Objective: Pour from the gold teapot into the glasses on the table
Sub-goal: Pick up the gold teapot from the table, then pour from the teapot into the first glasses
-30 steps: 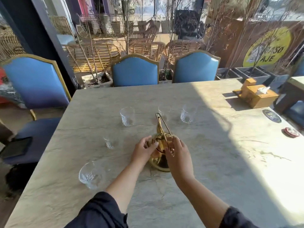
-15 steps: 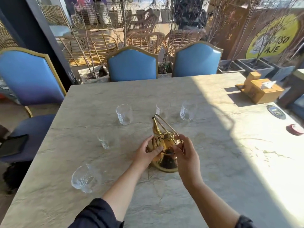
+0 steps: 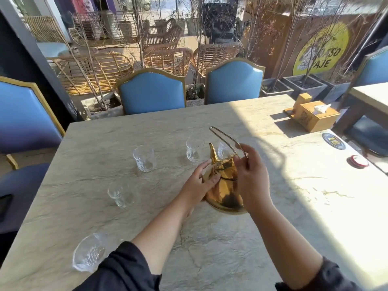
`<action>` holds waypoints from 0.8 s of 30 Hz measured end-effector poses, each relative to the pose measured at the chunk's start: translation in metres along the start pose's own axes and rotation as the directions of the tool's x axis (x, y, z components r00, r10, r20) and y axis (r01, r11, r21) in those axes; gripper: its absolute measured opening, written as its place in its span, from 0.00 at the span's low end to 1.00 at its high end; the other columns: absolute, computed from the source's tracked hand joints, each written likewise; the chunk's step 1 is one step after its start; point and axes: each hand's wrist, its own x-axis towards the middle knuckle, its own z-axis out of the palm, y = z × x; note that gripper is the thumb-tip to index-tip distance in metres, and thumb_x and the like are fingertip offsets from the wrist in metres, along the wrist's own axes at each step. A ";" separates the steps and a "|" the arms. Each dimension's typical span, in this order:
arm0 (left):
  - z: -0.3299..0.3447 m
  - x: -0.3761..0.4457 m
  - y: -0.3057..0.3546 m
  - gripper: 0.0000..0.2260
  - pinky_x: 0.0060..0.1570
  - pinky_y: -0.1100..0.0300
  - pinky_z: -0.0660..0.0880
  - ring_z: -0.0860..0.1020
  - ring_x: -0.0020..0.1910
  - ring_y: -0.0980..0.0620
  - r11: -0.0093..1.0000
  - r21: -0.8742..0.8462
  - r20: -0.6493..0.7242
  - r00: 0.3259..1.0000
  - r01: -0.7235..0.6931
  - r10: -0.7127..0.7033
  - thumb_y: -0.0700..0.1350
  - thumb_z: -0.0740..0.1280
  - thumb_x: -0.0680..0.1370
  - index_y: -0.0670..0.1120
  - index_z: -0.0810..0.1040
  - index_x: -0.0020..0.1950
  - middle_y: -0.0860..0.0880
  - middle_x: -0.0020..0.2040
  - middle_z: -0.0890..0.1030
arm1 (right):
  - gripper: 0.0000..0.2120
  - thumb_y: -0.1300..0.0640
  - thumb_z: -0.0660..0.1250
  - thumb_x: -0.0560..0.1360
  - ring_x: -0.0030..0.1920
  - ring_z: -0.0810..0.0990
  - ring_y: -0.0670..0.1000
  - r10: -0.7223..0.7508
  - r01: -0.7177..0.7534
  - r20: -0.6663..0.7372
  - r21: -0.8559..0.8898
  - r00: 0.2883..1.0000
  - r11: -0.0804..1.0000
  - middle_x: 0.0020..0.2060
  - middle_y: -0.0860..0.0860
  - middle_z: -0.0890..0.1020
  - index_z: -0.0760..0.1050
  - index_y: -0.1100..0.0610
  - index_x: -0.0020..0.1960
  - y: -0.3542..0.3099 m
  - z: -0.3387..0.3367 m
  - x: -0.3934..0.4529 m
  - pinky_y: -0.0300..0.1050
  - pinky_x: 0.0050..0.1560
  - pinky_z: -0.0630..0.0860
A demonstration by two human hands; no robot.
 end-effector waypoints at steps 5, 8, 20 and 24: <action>0.019 0.016 0.015 0.22 0.51 0.63 0.78 0.84 0.55 0.52 0.997 0.043 0.125 0.991 -0.058 0.052 0.54 0.64 0.81 0.63 0.67 0.75 0.49 0.63 0.79 | 0.17 0.61 0.60 0.80 0.26 0.67 0.45 -0.043 0.043 -0.008 -0.075 0.999 0.996 0.28 0.46 0.71 0.72 0.42 0.61 -0.016 -0.018 0.030 0.44 0.30 0.67; 0.028 0.027 0.017 0.19 0.54 0.57 0.81 0.85 0.54 0.47 0.999 0.019 0.139 0.989 -0.048 0.045 0.52 0.65 0.82 0.60 0.71 0.73 0.43 0.60 0.83 | 0.15 0.61 0.58 0.80 0.25 0.68 0.46 -0.033 0.031 -0.008 -0.194 0.999 0.980 0.30 0.45 0.75 0.74 0.42 0.56 -0.021 -0.026 0.046 0.32 0.23 0.64; 0.042 0.052 0.025 0.12 0.56 0.43 0.80 0.84 0.56 0.45 0.994 -0.045 0.023 0.995 0.096 -0.095 0.54 0.65 0.81 0.69 0.76 0.62 0.50 0.58 0.84 | 0.15 0.64 0.57 0.79 0.37 0.80 0.54 0.003 0.016 0.062 -0.303 0.998 0.953 0.45 0.51 0.78 0.78 0.50 0.55 -0.034 -0.013 0.091 0.42 0.33 0.72; 0.042 0.052 0.027 0.16 0.57 0.40 0.80 0.83 0.56 0.43 0.991 -0.062 0.013 0.993 0.118 -0.118 0.54 0.64 0.82 0.65 0.74 0.69 0.47 0.59 0.82 | 0.15 0.65 0.56 0.80 0.32 0.74 0.46 0.021 0.006 0.074 -0.347 0.997 0.938 0.54 0.56 0.81 0.78 0.52 0.58 -0.038 -0.007 0.098 0.40 0.31 0.70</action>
